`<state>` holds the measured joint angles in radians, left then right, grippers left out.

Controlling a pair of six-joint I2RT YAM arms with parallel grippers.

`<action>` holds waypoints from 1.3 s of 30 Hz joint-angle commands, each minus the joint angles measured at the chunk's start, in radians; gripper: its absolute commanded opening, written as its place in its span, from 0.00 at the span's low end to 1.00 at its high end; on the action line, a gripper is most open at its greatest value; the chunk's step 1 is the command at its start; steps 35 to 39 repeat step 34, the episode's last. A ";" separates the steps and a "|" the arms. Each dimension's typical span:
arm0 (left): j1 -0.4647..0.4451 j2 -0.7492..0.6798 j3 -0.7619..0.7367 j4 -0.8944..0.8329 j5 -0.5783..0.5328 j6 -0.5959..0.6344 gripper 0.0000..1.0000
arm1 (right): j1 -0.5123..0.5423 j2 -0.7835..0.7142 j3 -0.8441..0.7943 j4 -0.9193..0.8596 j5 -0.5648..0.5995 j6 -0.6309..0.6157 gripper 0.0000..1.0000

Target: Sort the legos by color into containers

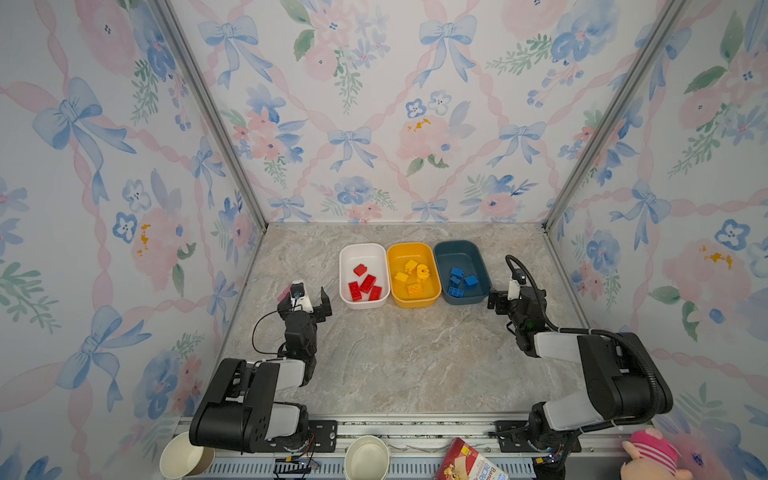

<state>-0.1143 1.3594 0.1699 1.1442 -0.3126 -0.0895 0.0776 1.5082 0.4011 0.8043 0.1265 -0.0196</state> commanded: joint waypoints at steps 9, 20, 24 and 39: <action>0.004 0.182 -0.002 0.226 0.015 -0.008 0.98 | -0.003 0.037 -0.031 0.141 -0.006 -0.006 0.97; 0.004 0.188 0.000 0.230 0.010 -0.006 0.98 | 0.002 0.037 -0.025 0.128 0.001 -0.011 0.97; 0.004 0.190 0.003 0.230 0.012 -0.004 0.98 | 0.002 0.037 -0.025 0.126 0.014 -0.006 0.97; 0.004 0.191 0.002 0.230 0.012 -0.004 0.98 | -0.010 0.038 -0.011 0.102 0.007 0.006 0.97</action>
